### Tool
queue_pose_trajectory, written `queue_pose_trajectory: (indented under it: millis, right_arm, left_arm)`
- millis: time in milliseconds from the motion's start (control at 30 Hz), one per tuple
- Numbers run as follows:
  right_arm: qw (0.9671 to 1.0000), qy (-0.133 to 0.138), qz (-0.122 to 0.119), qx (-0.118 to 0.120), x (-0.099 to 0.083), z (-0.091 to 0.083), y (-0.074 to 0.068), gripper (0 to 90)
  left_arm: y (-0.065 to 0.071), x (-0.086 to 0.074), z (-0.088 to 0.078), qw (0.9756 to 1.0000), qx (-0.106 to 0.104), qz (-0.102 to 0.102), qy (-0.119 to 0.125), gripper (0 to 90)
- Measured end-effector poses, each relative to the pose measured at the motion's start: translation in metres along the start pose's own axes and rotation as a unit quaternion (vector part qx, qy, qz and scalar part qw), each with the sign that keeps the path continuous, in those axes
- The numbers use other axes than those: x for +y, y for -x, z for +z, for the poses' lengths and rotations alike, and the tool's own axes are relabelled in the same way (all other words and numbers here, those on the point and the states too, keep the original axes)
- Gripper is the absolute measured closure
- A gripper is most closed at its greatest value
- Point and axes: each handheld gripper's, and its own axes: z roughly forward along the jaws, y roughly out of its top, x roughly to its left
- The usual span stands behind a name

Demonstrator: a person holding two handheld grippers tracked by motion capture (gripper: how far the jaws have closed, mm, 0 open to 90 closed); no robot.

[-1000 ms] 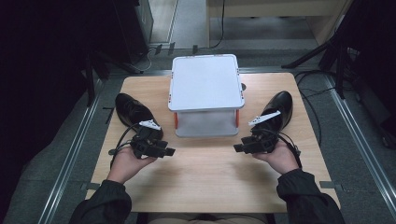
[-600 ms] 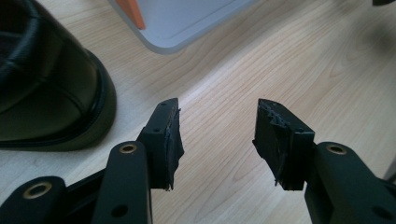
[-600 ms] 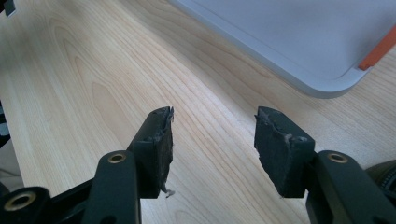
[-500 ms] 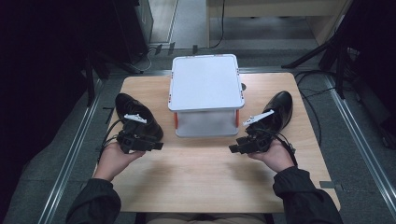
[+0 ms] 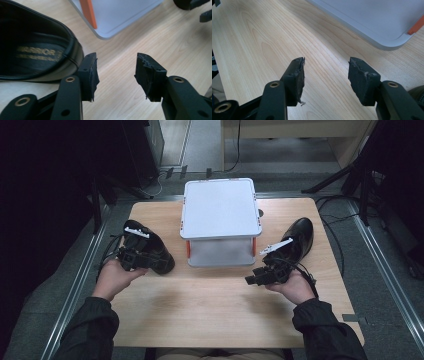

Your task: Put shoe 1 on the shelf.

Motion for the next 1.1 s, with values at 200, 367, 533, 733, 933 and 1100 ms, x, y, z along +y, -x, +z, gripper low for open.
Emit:
queue_pose_trajectory:
  millis: [200,367,533,733,933,1100]
  right_arm:
    - [1.0000,-0.001,0.001,0.000,0.000,0.000,0.000,47.8]
    - [1.0000,-0.002,0.001,0.000,-0.001,0.000,0.001,47.8]
    - [1.0000,-0.003,0.000,0.000,-0.001,0.000,0.001,47.8]
    - [1.0000,-0.005,0.001,0.000,-0.001,0.001,0.001,47.7]
    - [1.0000,-0.007,0.000,0.000,-0.001,0.000,0.001,47.8]
    - [1.0000,-0.007,0.000,0.000,-0.002,0.000,0.002,47.7]
  left_arm:
    - [-0.010,0.012,-0.006,1.0000,0.004,-0.003,-0.003,55.7]
    - [-0.020,0.023,-0.006,0.9998,0.011,-0.006,-0.014,57.1]
    - [-0.030,0.028,0.002,0.9995,0.013,-0.020,-0.022,59.5]
    - [-0.039,0.029,0.014,0.9990,0.018,-0.024,-0.032,64.1]
    - [-0.043,0.027,0.028,0.9983,0.020,-0.031,-0.046,66.4]
    - [-0.043,0.026,0.038,0.9981,0.017,-0.030,-0.051,69.2]
